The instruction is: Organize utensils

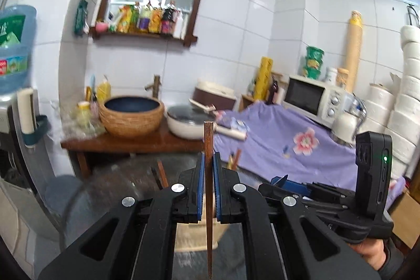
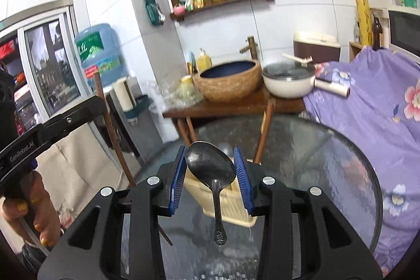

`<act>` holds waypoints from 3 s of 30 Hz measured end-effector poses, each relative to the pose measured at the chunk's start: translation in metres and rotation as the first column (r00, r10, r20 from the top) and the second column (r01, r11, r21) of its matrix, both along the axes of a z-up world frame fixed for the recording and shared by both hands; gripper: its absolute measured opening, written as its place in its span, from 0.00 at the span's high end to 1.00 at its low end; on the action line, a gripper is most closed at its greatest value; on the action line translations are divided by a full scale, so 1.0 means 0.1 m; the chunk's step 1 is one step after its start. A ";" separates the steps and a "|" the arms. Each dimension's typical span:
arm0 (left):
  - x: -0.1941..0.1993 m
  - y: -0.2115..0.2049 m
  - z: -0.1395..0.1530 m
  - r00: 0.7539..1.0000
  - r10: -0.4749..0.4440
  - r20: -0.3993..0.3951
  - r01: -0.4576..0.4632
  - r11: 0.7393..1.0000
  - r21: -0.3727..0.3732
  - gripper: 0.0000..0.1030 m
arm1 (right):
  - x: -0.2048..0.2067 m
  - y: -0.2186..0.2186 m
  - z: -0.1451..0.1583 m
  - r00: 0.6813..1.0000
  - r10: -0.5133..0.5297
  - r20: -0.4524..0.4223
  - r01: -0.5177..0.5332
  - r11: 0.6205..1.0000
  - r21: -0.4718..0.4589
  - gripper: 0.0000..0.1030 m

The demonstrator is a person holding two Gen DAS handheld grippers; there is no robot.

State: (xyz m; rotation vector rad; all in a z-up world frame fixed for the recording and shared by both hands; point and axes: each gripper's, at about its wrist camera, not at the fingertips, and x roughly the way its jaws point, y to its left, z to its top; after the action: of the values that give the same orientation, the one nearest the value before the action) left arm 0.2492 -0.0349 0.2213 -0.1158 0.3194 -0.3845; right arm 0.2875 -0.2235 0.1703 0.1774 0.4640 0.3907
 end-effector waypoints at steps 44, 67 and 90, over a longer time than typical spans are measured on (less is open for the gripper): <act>1.02 -0.15 -1.14 0.981 0.171 -0.092 -0.166 0.985 0.056 0.93 | 0.74 0.29 -1.20 0.991 -0.129 0.015 0.130 0.979 -0.154 0.62; -0.45 0.22 -1.29 0.992 0.119 0.049 -0.122 0.989 0.084 0.06 | -0.82 0.14 -1.27 0.980 -0.101 0.171 0.128 0.980 -0.153 0.06; -1.91 0.39 -2.24 0.972 0.225 -0.067 -0.214 0.966 0.144 0.06 | -2.74 0.15 -1.95 0.962 -0.138 0.236 0.174 0.975 -0.141 0.06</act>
State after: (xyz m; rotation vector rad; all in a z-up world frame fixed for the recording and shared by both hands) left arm 0.0581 0.0036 -0.0032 -0.0325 0.4095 -0.1371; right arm 0.0130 -0.2087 -0.0242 0.0118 0.2538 0.2133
